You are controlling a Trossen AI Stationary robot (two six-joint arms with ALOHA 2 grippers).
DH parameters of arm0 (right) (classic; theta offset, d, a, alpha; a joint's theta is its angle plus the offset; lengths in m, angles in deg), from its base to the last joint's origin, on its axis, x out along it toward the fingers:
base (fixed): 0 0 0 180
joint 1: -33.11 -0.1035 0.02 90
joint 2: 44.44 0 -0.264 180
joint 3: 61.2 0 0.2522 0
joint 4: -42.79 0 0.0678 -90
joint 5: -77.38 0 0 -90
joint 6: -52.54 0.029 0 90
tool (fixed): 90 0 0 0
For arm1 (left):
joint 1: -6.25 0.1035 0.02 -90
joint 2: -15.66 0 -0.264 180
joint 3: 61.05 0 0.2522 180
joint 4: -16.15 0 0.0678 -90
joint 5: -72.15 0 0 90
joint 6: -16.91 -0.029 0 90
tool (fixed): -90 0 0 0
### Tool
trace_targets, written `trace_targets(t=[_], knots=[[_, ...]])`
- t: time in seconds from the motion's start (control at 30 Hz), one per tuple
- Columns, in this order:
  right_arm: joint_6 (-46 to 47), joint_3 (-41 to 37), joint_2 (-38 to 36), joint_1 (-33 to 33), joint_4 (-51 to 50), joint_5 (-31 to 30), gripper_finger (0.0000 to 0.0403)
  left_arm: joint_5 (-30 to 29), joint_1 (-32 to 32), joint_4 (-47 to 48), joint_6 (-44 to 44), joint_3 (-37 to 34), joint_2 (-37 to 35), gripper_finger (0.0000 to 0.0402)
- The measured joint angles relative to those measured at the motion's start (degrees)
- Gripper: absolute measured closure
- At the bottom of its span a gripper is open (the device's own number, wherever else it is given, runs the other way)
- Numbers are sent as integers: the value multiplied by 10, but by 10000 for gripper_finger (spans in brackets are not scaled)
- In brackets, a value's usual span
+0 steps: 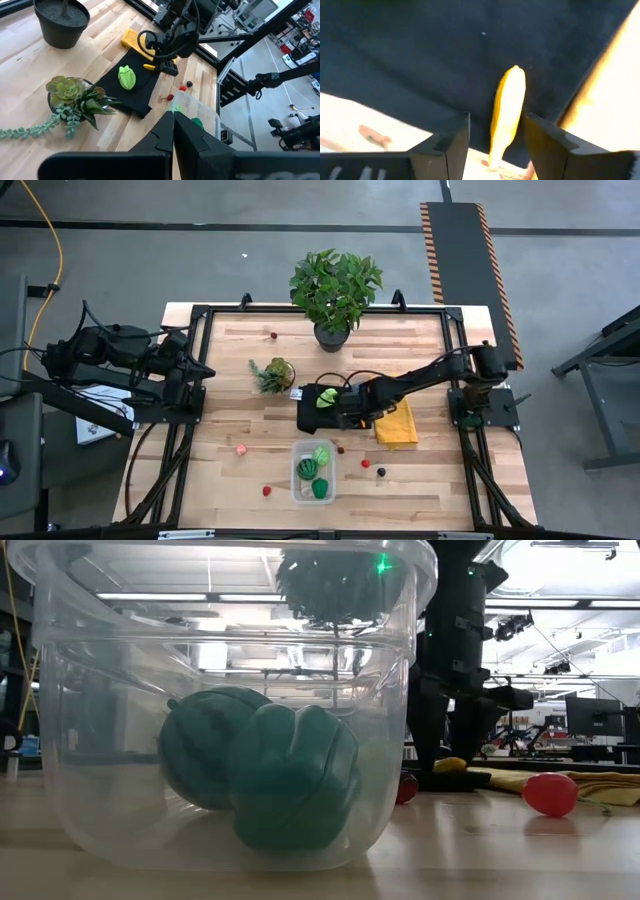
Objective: Pick and placing Produce into tupperware
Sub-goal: Put the corn into the bin
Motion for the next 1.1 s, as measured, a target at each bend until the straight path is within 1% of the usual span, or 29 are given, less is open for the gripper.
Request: trace_targets(t=[0.27,0.37,0.7,1.1], knots=[[0,0,3,0,3,2,232,5,0,0,0,0,0,401],[0,0,3,0,2,2,238,5,0,0,0,0,0,401],[-4,0,3,0,3,1,304,4,0,2,-2,0,0,401],[-18,0,3,0,10,1,359,4,0,14,-4,0,0,401]])
